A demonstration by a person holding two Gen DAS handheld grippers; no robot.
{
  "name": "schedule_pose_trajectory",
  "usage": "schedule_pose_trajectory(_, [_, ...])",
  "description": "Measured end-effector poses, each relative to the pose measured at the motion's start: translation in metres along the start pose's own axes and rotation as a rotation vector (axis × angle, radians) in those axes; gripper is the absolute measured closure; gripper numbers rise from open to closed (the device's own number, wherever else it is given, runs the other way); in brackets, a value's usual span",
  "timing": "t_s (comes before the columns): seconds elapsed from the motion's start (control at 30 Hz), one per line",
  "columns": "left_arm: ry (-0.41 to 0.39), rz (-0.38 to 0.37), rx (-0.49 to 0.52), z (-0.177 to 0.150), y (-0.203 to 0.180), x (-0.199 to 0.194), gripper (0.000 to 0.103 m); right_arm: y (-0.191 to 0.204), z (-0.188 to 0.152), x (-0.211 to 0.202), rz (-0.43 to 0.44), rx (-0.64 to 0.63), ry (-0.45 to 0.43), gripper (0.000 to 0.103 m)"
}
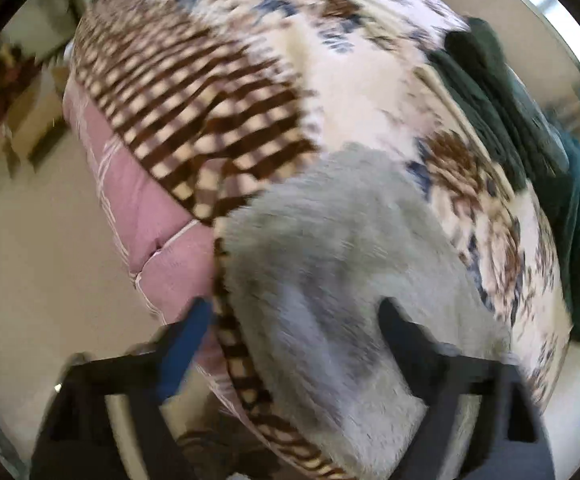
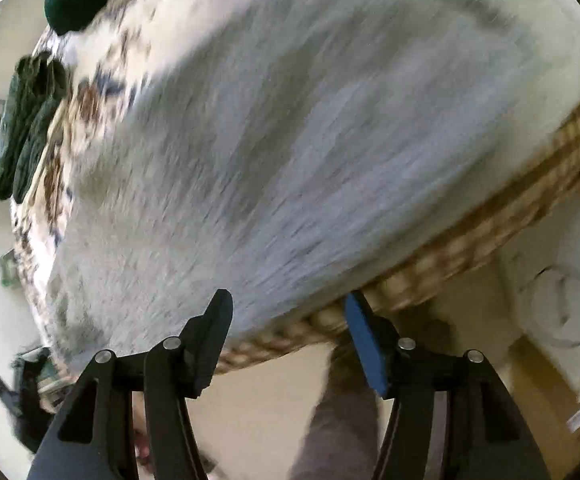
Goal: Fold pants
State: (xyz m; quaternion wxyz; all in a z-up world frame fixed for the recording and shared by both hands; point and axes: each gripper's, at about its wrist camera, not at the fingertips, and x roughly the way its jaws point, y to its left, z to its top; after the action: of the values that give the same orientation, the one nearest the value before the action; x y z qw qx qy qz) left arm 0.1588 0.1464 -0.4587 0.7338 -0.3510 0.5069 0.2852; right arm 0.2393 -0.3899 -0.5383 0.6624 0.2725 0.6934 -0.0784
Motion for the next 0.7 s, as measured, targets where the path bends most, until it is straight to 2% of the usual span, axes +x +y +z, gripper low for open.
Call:
schedule_pose_trajectory(0.07, [0.012, -0.017, 0.061, -0.014, -0.025, -0.008, 0.014, -0.029, 0.029, -0.032, -0.080, 0.013, -0.102, 0.042])
schedule_pose_trajectory(0.17, [0.053, -0.055, 0.155, -0.042, -0.075, -0.009, 0.014, -0.059, 0.079, -0.058, -0.169, 0.049, -0.228, 0.042])
schedule_pose_trajectory(0.27, [0.124, -0.089, 0.272, -0.090, -0.138, 0.005, 0.014, -0.075, 0.138, -0.071, -0.226, 0.032, -0.317, 0.039])
schedule_pose_trajectory(0.3, [0.138, -0.101, 0.316, -0.107, -0.160, 0.010, 0.014, -0.077, 0.153, -0.072, -0.228, 0.009, -0.332, 0.036])
schedule_pose_trajectory(0.33, [0.145, -0.107, 0.356, -0.121, -0.180, 0.015, 0.014, -0.072, 0.174, -0.068, -0.222, -0.054, -0.335, 0.028])
schedule_pose_trajectory(0.37, [0.148, -0.105, 0.415, -0.139, -0.204, 0.021, 0.014, -0.064, 0.186, -0.059, -0.233, -0.103, -0.324, 0.023])
schedule_pose_trajectory(0.43, [0.147, -0.098, 0.517, -0.168, -0.245, 0.030, 0.014, -0.048, 0.206, -0.040, -0.276, -0.206, -0.305, 0.020])
schedule_pose_trajectory(0.5, [0.146, -0.110, 0.596, -0.196, -0.279, 0.039, 0.014, -0.041, 0.221, -0.019, -0.370, -0.305, -0.271, 0.022])
schedule_pose_trajectory(0.53, [0.148, -0.112, 0.637, -0.208, -0.293, 0.043, 0.014, -0.042, 0.224, -0.013, -0.400, -0.315, -0.270, 0.031])
schedule_pose_trajectory(0.57, [0.157, -0.115, 0.671, -0.220, -0.305, 0.047, 0.014, -0.052, 0.229, -0.014, -0.438, -0.311, -0.285, 0.045])
schedule_pose_trajectory(0.6, [0.160, -0.122, 0.703, -0.231, -0.317, 0.049, 0.014, -0.062, 0.229, -0.018, -0.458, -0.285, -0.299, 0.080])
schedule_pose_trajectory(0.63, [0.157, -0.121, 0.724, -0.238, -0.322, 0.049, 0.014, -0.086, 0.229, -0.031, -0.462, -0.194, -0.328, 0.089])
schedule_pose_trajectory(0.7, [0.163, -0.124, 0.755, -0.251, -0.331, 0.048, 0.014, -0.146, 0.227, -0.059, -0.427, 0.020, -0.352, 0.089])
